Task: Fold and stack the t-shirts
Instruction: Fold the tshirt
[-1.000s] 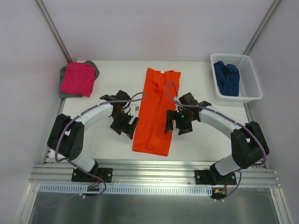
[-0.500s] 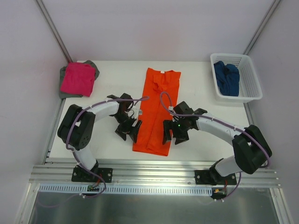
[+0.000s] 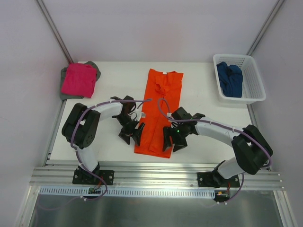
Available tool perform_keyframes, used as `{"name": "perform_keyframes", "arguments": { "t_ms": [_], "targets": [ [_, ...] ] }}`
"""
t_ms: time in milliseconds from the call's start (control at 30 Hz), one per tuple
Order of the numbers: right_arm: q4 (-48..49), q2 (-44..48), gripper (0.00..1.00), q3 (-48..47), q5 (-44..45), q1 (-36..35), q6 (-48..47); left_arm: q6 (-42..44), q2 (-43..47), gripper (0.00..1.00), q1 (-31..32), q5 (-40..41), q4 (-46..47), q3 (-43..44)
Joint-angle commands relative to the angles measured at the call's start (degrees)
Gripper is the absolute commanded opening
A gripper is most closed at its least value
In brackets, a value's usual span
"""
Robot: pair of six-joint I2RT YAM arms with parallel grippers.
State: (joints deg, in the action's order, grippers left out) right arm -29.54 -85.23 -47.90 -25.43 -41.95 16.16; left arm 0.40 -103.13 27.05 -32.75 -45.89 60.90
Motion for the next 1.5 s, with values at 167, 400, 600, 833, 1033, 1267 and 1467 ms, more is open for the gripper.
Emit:
{"name": "perform_keyframes", "arguments": {
  "t_ms": [167,400,600,833,1033,1267,1467],
  "targets": [
    [0.89,-1.25,0.68,1.93,-2.52,-1.72,3.26,-0.05,-0.58,0.7,0.29,-4.16,-1.57,-0.87],
    [1.58,-1.69,0.61,4.22,-2.52,-2.87,4.49,-0.14,0.21,0.65,0.29,-5.22,-1.31,-1.93],
    [3.35,-3.45,0.53,3.34,-2.61,-2.61,4.58,-0.23,-0.58,0.61,0.37,-5.74,-0.43,-2.46],
    [3.79,-4.86,0.53,2.11,-2.43,-1.82,4.58,-0.23,-3.04,0.54,0.64,-7.59,-0.25,-2.02],
    [4.49,-5.82,0.49,1.49,-2.34,-0.85,4.4,-0.32,-4.09,0.45,1.08,-8.47,0.18,-1.93],
    [5.98,-6.44,0.34,0.88,-3.57,-0.23,3.96,-0.23,-5.15,0.16,1.69,-9.35,0.54,-1.58],
    [5.81,-5.74,0.15,1.14,-3.93,0.03,3.26,-0.32,-4.8,0.0,2.04,-10.05,0.62,-1.58]
  ]
}}
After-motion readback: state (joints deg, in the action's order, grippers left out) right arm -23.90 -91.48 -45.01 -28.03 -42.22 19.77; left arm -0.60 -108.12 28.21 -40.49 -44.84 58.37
